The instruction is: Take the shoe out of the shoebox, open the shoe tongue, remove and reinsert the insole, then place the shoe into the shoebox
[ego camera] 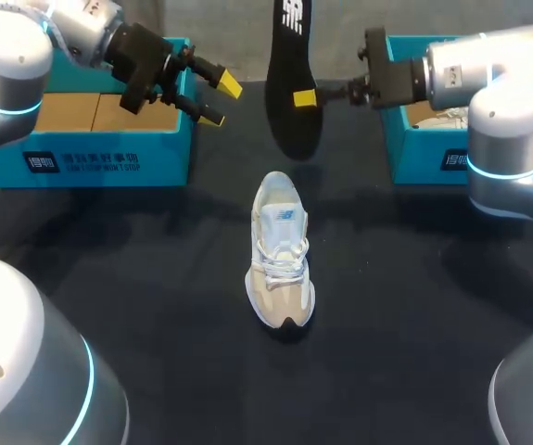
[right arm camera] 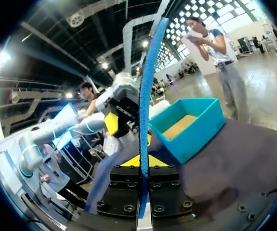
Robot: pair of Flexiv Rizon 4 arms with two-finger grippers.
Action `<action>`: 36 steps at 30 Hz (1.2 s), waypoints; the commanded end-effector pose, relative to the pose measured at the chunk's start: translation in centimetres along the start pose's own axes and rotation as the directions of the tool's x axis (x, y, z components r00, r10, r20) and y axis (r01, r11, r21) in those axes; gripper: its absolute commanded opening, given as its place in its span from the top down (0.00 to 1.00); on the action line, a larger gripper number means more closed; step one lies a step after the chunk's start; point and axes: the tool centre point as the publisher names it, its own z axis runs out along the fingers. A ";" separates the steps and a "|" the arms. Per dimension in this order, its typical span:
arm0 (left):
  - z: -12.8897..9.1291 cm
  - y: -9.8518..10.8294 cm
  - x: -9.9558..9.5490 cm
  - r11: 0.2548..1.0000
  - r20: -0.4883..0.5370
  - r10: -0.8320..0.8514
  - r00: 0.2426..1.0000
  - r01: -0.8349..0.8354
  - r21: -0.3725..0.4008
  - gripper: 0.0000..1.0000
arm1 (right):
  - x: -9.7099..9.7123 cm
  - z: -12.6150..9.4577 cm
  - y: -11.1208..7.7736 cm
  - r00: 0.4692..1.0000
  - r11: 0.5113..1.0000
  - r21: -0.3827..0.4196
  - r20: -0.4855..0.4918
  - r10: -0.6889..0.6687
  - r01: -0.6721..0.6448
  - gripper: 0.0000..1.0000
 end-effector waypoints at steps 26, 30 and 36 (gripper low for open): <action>0.0 0.1 0.1 1.000 -0.003 0.001 1.000 -0.001 0.002 0.00 | -1.7 -0.1 -1.7 1.000 1.000 -0.010 0.009 0.008 -0.007 1.00; -0.6 0.1 0.0 1.000 -0.009 0.016 1.000 -0.016 -0.007 0.00 | -2.0 -0.1 -1.7 1.000 1.000 -0.016 0.019 -0.009 0.009 1.00; -1.1 0.3 0.2 0.999 -0.027 -0.035 0.999 0.034 -0.038 0.00 | -2.6 0.5 -1.3 0.998 0.998 -0.033 0.022 -0.052 0.052 1.00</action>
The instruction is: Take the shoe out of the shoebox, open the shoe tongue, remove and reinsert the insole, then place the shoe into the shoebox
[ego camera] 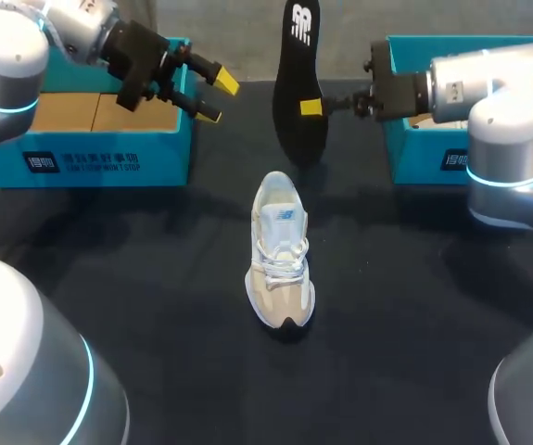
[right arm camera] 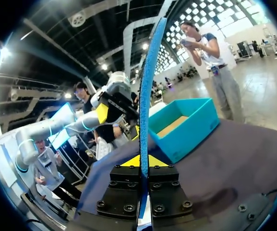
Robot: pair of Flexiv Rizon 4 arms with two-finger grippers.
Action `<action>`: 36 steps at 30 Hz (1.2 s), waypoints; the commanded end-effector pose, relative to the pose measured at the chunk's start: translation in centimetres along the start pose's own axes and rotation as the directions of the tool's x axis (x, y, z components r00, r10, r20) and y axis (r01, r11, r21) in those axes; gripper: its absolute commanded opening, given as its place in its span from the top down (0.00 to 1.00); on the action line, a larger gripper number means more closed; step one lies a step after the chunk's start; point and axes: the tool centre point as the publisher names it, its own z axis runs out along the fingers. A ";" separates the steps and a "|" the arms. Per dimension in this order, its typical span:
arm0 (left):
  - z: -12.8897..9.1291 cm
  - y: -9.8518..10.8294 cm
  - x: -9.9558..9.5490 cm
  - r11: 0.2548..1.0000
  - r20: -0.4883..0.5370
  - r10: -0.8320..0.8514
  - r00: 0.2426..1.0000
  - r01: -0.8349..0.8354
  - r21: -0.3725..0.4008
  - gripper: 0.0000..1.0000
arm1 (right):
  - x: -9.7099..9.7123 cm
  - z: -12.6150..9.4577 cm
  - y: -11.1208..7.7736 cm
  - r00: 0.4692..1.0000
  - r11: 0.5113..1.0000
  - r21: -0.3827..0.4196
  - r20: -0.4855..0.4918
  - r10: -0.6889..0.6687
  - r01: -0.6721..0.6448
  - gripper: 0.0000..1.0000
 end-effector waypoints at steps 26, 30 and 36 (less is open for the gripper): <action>1.3 -2.6 3.7 0.972 -0.045 -0.234 0.971 0.232 -0.040 0.00 | -0.5 3.8 -2.1 0.994 0.998 0.008 -0.079 -0.068 0.069 1.00; 2.3 -3.0 4.8 0.963 -0.031 -0.265 0.964 0.263 -0.066 0.00 | -0.2 3.8 -2.4 0.994 0.997 0.009 -0.076 -0.078 0.078 1.00; 3.4 -2.9 6.1 0.954 -0.044 -0.294 0.955 0.290 -0.080 0.00 | 0.1 3.8 -3.2 0.993 0.996 -0.004 -0.081 -0.090 0.090 1.00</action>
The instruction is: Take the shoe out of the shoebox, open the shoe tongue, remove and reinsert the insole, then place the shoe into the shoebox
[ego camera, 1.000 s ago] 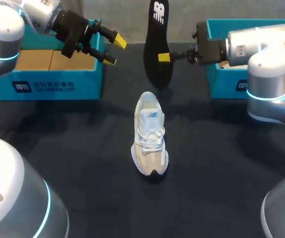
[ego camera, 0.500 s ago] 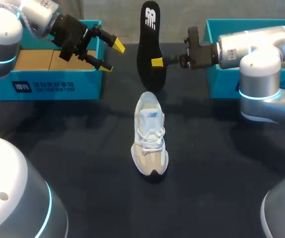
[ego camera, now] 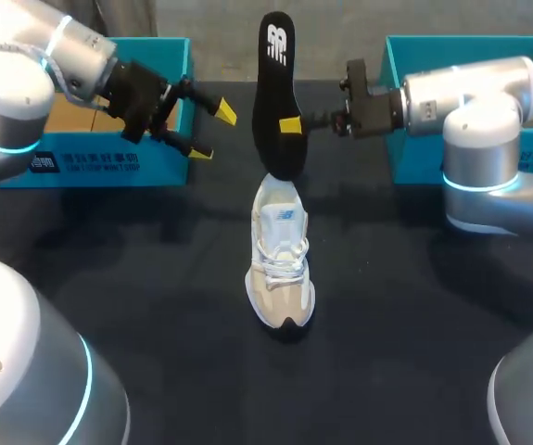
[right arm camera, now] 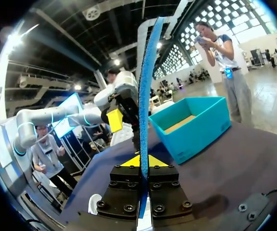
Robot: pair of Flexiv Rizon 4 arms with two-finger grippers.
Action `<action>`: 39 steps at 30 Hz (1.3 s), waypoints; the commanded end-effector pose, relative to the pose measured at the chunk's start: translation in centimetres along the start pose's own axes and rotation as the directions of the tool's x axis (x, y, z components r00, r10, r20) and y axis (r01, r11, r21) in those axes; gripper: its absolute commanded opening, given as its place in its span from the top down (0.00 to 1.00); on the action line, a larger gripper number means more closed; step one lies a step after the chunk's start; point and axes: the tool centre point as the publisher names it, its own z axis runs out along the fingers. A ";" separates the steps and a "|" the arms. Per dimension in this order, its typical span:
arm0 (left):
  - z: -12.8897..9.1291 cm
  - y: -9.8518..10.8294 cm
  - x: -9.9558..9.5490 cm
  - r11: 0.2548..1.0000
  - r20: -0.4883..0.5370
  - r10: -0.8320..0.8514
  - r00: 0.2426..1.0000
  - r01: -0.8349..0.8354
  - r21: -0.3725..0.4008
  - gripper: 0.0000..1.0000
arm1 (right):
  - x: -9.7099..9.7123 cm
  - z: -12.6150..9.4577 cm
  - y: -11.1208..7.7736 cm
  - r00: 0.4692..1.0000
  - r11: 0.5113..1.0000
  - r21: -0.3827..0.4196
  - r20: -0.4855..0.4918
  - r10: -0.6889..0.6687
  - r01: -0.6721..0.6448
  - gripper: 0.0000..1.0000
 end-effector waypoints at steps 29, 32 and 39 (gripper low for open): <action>1.6 0.2 2.4 0.996 -0.044 -0.065 0.997 0.063 -0.057 0.00 | 0.2 -0.4 -3.0 0.993 0.999 0.039 -0.112 0.026 -0.022 1.00; 1.9 0.4 2.7 0.996 -0.048 -0.071 0.996 0.068 -0.055 0.00 | 0.2 -0.5 -3.4 0.994 0.999 0.040 -0.109 0.032 -0.027 1.00; 2.3 0.9 3.2 0.995 -0.055 -0.081 0.995 0.078 -0.055 0.00 | 0.2 -0.5 -4.0 0.993 0.999 0.035 -0.105 0.045 -0.041 1.00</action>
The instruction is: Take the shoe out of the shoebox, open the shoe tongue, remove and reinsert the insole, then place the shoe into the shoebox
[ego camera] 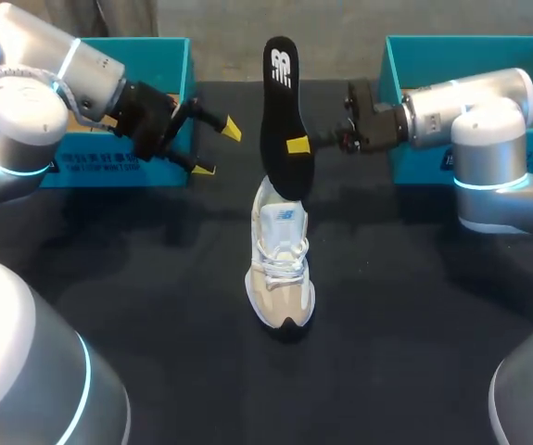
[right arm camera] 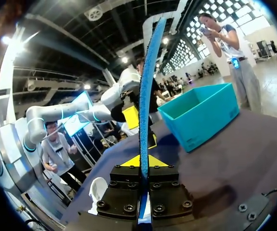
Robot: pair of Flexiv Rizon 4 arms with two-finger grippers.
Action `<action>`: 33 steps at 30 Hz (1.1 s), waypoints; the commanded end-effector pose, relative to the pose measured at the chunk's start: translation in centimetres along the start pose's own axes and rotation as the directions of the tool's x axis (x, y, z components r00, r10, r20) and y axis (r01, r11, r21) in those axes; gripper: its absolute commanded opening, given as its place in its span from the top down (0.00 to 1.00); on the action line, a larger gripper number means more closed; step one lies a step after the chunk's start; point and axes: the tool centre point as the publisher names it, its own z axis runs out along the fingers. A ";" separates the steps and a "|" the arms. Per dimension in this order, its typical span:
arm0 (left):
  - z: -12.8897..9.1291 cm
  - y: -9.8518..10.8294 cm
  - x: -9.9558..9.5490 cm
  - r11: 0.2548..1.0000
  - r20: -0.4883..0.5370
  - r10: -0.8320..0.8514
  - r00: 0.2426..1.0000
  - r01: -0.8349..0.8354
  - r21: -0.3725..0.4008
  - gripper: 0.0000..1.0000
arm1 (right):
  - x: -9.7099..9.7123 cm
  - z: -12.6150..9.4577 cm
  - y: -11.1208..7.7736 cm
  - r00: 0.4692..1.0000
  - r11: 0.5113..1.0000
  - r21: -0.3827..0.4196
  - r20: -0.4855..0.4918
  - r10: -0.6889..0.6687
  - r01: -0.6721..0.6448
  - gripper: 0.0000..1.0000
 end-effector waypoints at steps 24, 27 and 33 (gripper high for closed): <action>1.3 0.8 0.9 1.000 -0.002 -0.022 1.000 0.022 0.022 0.00 | 0.0 0.5 -1.4 1.000 1.000 -0.011 0.008 0.024 -0.024 1.00; 1.3 0.8 0.9 1.000 -0.002 -0.023 1.000 0.023 0.021 0.00 | 0.0 0.5 -1.4 1.000 1.000 -0.010 0.006 0.023 -0.023 1.00; 1.5 0.8 1.0 0.999 -0.002 -0.026 1.000 0.026 0.024 0.00 | 0.0 0.6 -1.4 1.000 1.000 -0.009 0.000 0.024 -0.024 1.00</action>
